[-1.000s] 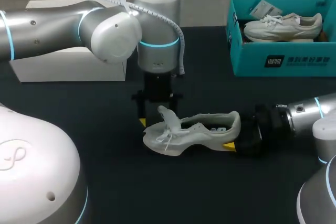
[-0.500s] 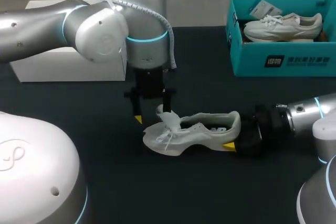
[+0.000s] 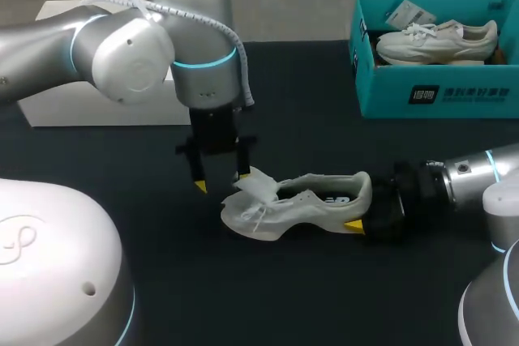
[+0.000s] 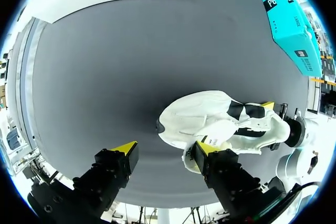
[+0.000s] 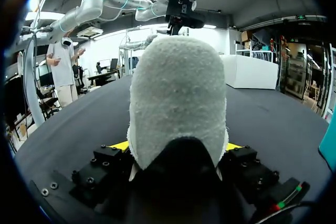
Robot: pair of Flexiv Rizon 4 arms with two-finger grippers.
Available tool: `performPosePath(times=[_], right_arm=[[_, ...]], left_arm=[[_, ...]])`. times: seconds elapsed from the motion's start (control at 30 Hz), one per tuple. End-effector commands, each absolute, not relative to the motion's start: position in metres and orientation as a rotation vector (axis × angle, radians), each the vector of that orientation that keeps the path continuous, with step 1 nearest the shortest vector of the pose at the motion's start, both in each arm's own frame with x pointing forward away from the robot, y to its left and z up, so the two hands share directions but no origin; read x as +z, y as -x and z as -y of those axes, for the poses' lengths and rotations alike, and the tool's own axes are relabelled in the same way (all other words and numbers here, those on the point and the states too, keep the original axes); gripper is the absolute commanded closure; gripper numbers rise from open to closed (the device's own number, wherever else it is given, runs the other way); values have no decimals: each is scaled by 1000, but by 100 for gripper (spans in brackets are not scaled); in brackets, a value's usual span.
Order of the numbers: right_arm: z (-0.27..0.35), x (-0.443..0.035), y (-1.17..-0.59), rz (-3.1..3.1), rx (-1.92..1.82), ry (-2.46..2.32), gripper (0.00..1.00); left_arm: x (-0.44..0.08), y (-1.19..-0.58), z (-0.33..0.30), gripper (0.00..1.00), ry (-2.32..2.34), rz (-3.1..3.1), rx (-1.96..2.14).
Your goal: Take the shoe out of the shoebox, open the shoe tongue, remove and reinsert the insole, then place the shoe into the shoebox
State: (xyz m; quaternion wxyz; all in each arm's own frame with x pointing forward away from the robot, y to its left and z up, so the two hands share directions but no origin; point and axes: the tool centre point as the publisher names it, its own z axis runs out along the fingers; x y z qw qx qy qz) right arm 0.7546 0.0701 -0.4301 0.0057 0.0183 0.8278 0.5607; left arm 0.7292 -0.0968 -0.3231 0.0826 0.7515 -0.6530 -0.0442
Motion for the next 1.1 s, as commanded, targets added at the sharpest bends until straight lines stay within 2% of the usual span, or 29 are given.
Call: performPosePath(times=[0.03, 0.07, 0.1, 0.67, 0.8, 0.9, 0.97, 1.1], right_arm=[[-72, -434, -754, -2596, 1748, -59, 100], [-72, -434, -754, -2596, 1748, -59, 100], [-72, -434, -754, -2596, 1748, -59, 100], [-72, -434, -754, -2596, 1748, -59, 100], [-72, -434, -754, -2596, 1748, -59, 100], [-72, -434, -754, -2596, 1748, -59, 100], [-72, -434, -754, -2596, 1748, -59, 100], [-72, -434, -754, -2596, 1748, -59, 100]], left_arm=[[-314, -731, 102, 18, -2225, 1982, -101], [-310, -732, 104, 7, -2216, 1998, -85], [-306, -732, 105, 0, -2198, 2017, -71], [-246, -761, 141, 0, -1910, 2356, 103], [-226, -775, 154, 0, -1644, 2555, 145], [-218, -783, 164, 0, -1330, 2745, 159], [-213, -789, 174, 0, -949, 2942, 106], [-204, -798, 192, 0, -576, 3089, 140]])
